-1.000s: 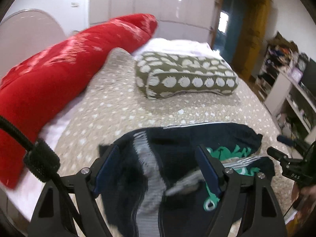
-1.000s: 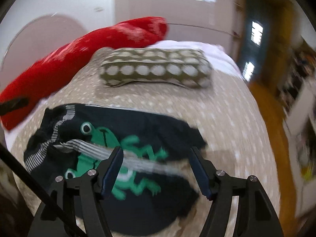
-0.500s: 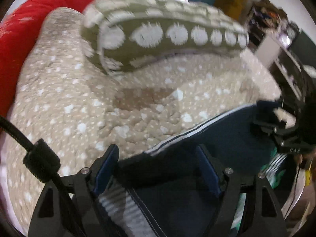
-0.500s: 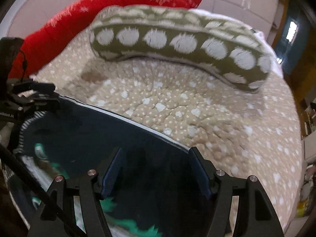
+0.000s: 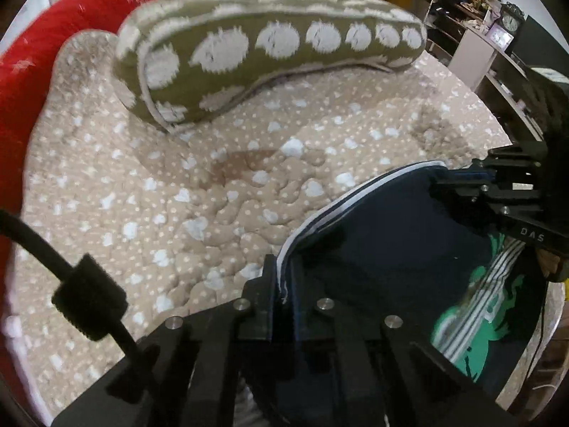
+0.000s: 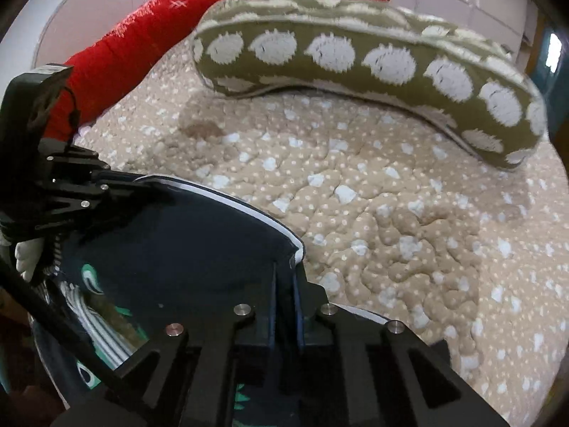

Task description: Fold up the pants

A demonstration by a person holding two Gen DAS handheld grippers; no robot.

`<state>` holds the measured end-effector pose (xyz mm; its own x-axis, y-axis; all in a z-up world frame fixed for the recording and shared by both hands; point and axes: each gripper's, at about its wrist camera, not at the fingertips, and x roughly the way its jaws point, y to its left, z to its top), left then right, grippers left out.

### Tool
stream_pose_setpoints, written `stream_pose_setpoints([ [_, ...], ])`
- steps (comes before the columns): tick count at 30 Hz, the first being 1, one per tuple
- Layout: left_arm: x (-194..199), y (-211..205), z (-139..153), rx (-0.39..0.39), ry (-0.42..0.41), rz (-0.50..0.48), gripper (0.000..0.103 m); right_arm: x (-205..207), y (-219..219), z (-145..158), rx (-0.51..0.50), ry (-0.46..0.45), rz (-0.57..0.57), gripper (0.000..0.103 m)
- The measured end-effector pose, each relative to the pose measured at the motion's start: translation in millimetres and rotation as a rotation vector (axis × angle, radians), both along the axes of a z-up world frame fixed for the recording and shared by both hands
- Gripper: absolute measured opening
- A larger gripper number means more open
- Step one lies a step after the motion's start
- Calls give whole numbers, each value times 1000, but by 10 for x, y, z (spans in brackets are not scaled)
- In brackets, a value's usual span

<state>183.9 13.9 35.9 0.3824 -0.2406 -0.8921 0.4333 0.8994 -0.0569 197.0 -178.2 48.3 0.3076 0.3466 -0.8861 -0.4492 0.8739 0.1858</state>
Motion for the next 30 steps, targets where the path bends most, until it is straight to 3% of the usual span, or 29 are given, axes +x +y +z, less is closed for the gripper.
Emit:
stream_pose_setpoints([
  [5, -305, 35, 360, -9, -77, 27, 6, -357, 42, 431, -44, -121, -10, 7],
  [11, -1051, 104, 685, -24, -182, 63, 6, -1052, 110, 828, -60, -238, -12, 7],
  [16, -1701, 162, 651, -22, -246, 118, 6, -1693, 162, 805, -41, -269, -14, 7],
  [20, -2053, 194, 370, -3, -249, 183, 7, -2136, 139, 590, -7, -245, -46, 9],
  [25, -2406, 362, 134, -47, -158, 196, 14, -2482, -121, 315, 32, -168, -138, 17],
  [27, -2518, 517, 172, -68, -149, 210, 15, -2598, -279, 307, 49, -157, -173, 29],
  [30, -2669, 756, 330, -132, -157, 235, 20, -2731, -547, 388, 67, -175, -256, 35],
])
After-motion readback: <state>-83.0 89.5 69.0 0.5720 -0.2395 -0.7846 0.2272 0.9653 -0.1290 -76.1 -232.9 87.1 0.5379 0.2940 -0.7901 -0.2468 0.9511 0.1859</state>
